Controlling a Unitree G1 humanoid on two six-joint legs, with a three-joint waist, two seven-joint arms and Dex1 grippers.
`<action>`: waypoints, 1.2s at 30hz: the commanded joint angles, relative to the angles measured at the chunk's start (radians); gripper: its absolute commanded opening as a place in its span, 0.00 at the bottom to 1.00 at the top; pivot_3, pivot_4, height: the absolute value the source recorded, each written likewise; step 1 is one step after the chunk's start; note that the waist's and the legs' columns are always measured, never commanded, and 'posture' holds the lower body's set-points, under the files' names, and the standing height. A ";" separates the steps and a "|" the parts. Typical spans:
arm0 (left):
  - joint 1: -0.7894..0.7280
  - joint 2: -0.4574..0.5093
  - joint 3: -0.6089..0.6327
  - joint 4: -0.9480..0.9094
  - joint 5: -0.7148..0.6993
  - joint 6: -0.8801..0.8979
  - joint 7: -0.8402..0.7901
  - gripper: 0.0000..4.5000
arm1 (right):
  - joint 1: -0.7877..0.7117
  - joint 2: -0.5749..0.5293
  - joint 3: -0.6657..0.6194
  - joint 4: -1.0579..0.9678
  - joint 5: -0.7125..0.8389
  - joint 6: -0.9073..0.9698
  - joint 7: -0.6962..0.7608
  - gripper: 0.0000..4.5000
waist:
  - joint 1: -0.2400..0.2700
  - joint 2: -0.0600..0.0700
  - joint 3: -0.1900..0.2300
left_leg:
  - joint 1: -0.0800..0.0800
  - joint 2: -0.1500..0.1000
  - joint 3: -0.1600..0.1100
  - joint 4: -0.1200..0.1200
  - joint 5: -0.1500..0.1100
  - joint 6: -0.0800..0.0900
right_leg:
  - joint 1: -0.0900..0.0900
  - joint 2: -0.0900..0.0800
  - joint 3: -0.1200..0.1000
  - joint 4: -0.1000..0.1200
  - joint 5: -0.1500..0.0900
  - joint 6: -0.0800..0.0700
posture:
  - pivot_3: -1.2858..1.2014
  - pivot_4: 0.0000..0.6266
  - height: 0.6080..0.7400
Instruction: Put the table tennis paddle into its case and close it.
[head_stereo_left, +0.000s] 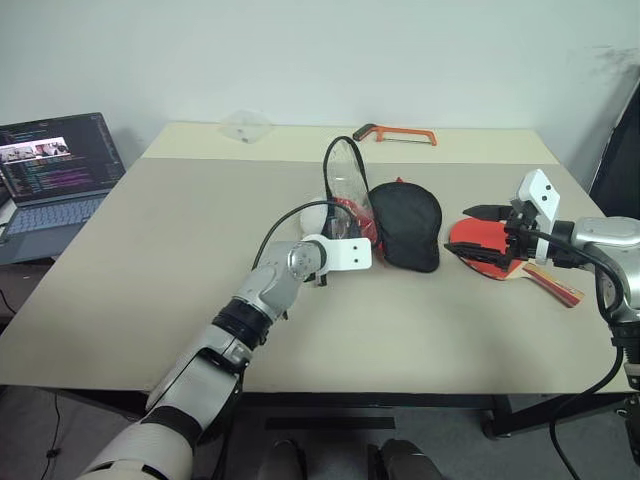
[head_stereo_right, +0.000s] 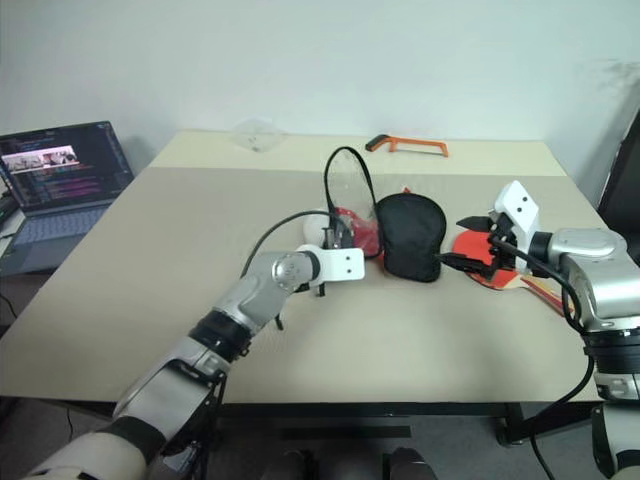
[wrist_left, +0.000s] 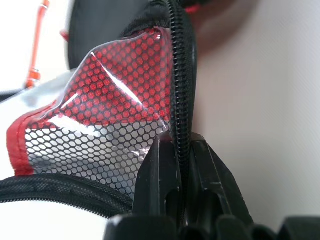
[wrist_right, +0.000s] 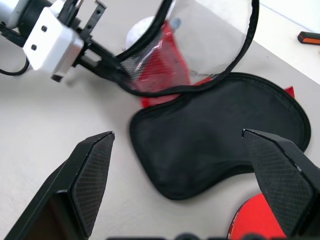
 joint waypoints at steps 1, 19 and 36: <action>0.030 0.048 0.001 -0.090 0.004 0.011 -0.048 0.01 | -0.021 -0.007 -0.033 -0.017 0.016 -0.014 0.006 1.00 | 0.000 0.000 0.000 | 0.000 0.000 0.000 0.000 0.000 0.000 | 0.000 0.000 0.000 0.000 0.000 0.000 | 0.52 0.24 1.00; 0.068 0.129 0.035 -0.271 0.000 0.118 -0.104 0.89 | -0.147 0.031 -0.016 0.237 -0.141 0.018 -0.243 1.00 | 0.000 0.000 0.000 | 0.000 0.000 0.000 0.000 0.000 0.000 | 0.000 0.000 0.000 0.000 0.000 -0.001 | 0.52 0.24 1.00; 0.138 0.306 0.237 -0.650 -0.238 0.311 -0.364 1.00 | -0.209 -0.136 0.073 0.572 -0.276 0.150 -0.132 1.00 | -0.002 0.001 0.000 | 0.000 0.000 0.001 -0.001 0.000 0.000 | -0.001 0.000 0.001 0.000 0.000 0.000 | 0.52 0.24 1.00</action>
